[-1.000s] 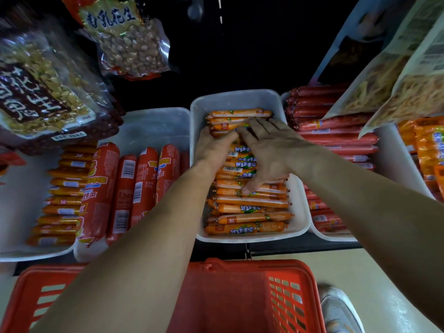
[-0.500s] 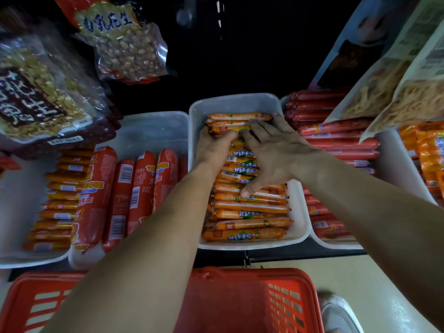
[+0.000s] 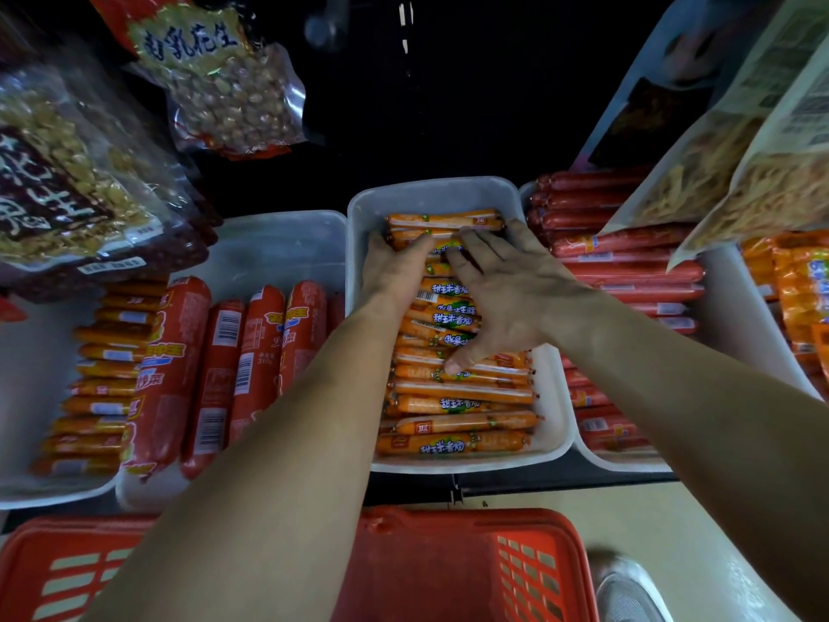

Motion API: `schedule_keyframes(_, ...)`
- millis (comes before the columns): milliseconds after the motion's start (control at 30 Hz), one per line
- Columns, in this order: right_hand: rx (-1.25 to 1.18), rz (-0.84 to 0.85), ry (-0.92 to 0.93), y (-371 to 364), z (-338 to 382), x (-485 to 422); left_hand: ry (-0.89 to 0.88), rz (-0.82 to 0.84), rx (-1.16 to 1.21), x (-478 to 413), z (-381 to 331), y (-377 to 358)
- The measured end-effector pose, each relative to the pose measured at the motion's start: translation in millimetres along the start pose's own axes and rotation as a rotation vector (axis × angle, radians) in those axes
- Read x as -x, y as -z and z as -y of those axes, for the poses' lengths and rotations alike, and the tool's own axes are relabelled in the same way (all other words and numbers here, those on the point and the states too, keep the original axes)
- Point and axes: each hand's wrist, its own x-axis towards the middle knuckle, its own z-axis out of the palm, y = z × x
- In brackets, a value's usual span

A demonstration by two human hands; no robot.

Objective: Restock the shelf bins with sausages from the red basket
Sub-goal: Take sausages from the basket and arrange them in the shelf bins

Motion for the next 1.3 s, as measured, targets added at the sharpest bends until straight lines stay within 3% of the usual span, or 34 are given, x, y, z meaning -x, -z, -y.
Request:
schedule_keyframes(300,0.012,0.016,-0.008,1.0,0.9,0.0,-0.007,0.020,0.060,-6.8,1.2,2.2)
schedule_keyframes(467,0.030,0.034,-0.016,2.3,1.1,0.3,-0.164,-0.085,-0.201,-3.5,-4.9,-3.8)
schedule_keyframes(700,0.015,-0.083,-0.090,2.6,8.0,31.5,-0.256,0.112,-0.342,40.4,4.8,20.8)
schedule_keyframes(833,0.025,-0.050,-0.090,-2.1,32.4,55.7,-0.434,0.364,-0.748,80.4,18.1,33.1)
schedule_keyframes(900,0.070,0.027,-0.076,-5.3,43.0,62.2,-0.409,0.455,-1.059,87.2,21.7,31.7)
schedule_keyframes(967,0.126,0.036,-0.083,-5.3,39.0,62.1,-0.379,0.462,-1.221,88.8,20.5,28.6)
schedule_keyframes(1100,0.204,0.035,-0.145,7.2,17.6,48.8,-0.380,0.403,-1.192,78.1,23.2,20.7)
schedule_keyframes(1200,0.173,-0.056,-0.231,17.6,10.1,43.0,-0.400,0.329,-1.119,65.8,24.7,14.5)
schedule_keyframes(1300,0.104,-0.067,-0.134,16.7,15.0,52.8,-0.432,0.254,-1.047,49.7,21.5,7.2)
